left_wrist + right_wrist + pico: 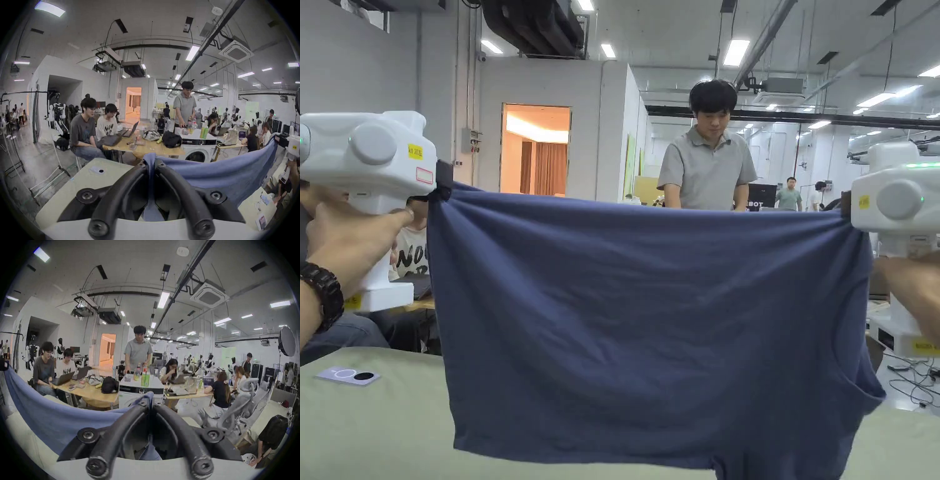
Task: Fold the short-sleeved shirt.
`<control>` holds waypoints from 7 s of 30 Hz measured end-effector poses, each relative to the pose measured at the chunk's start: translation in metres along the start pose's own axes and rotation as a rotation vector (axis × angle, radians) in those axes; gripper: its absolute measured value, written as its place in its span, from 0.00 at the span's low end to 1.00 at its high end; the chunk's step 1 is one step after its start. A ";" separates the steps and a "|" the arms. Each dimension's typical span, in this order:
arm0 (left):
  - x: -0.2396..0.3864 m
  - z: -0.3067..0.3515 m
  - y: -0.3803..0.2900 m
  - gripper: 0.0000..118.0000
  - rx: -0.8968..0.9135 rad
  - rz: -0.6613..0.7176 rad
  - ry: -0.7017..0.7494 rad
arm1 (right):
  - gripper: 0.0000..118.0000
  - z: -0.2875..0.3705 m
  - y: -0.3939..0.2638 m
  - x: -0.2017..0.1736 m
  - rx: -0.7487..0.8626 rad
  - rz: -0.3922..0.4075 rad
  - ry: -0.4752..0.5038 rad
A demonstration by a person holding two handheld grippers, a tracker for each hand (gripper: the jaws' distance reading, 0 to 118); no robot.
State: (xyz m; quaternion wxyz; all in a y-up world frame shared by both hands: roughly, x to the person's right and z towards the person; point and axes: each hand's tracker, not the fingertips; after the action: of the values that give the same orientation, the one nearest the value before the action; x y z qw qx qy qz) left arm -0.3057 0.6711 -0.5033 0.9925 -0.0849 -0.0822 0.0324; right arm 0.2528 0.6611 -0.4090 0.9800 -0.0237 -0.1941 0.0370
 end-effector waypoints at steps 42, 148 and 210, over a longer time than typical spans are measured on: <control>-0.032 0.163 -0.401 0.00 -0.417 0.063 -0.142 | 0.00 0.228 -0.379 0.028 -0.535 0.193 0.039; -0.016 0.179 -0.464 0.01 -0.650 0.088 -0.041 | 0.05 0.248 -0.438 0.048 -0.726 -0.037 0.193; -0.011 0.088 -0.443 0.00 -0.501 0.070 -0.035 | 0.00 0.177 -0.434 -0.032 -0.419 -0.041 0.140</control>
State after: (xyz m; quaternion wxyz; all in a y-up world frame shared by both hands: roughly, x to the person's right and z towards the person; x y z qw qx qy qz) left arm -0.3088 0.2490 -0.3430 0.9372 -0.3302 -0.1020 0.0467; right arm 0.1829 0.2318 -0.2317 0.9652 -0.2254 -0.1297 -0.0261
